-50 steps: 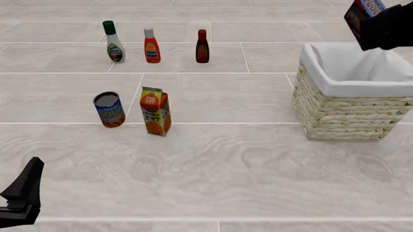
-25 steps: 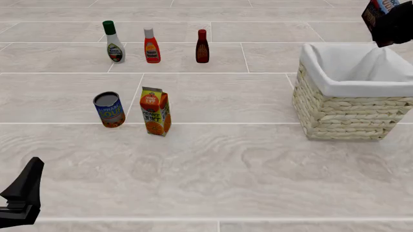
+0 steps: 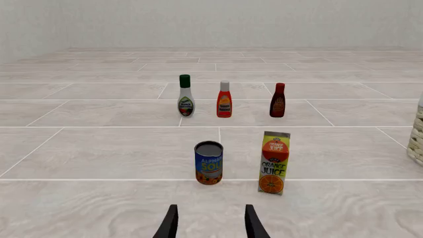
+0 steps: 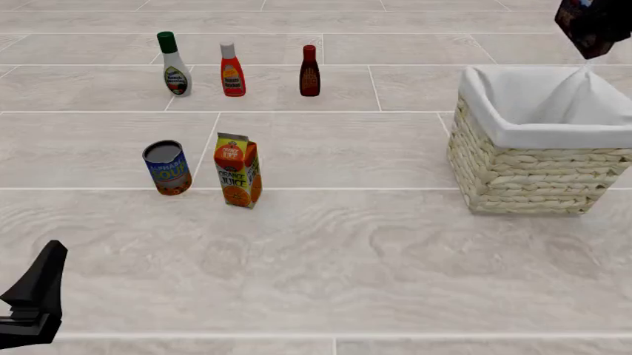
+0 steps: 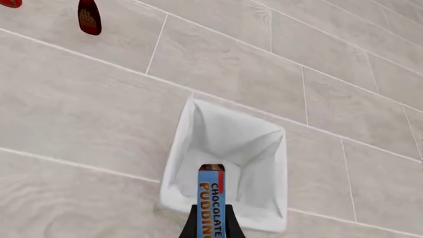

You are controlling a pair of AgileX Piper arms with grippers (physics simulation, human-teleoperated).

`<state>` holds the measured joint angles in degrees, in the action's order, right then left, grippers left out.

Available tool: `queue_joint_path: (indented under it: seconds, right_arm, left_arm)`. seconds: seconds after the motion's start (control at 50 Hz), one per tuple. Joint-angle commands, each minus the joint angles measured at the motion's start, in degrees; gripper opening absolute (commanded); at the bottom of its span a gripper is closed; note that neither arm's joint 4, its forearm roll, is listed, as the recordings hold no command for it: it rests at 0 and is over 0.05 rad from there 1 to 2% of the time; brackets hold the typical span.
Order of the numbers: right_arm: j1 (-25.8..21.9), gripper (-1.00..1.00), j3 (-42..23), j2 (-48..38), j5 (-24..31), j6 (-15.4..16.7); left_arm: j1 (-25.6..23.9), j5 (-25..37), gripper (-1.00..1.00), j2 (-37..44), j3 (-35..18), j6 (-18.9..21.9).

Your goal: Pick the chocolate pudding and place it in the basket.

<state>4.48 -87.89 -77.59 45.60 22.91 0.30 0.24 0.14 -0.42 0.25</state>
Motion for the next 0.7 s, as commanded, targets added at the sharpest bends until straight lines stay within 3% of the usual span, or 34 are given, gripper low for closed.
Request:
queue_joint_path:
  seconds: [0.02, 0.2, 0.34, 0.44, 0.7]
  right_arm:
    - [1.2, -1.0, -8.1, -5.6, 6.6, 2.2]
    - [2.2, -1.0, -12.3, -8.3, 9.9, 6.3]
    - [2.6, -1.0, -19.9, -12.5, 15.4, 8.8]
    - [3.0, -1.0, -25.9, -15.7, 19.4, 9.0]
    - [4.7, -1.0, -32.4, -20.7, 24.2, 11.7]
  left_arm:
    - [0.0, 0.0, 1.0, 0.0, 0.0, 0.0]
    - [0.0, 0.0, 1.0, 0.0, 0.0, 0.0]
    - [0.0, 0.0, 1.0, 0.0, 0.0, 0.0]
    - [0.0, 0.0, 1.0, 0.0, 0.0, 0.0]
    - [0.0, 0.0, 1.0, 0.0, 0.0, 0.0]
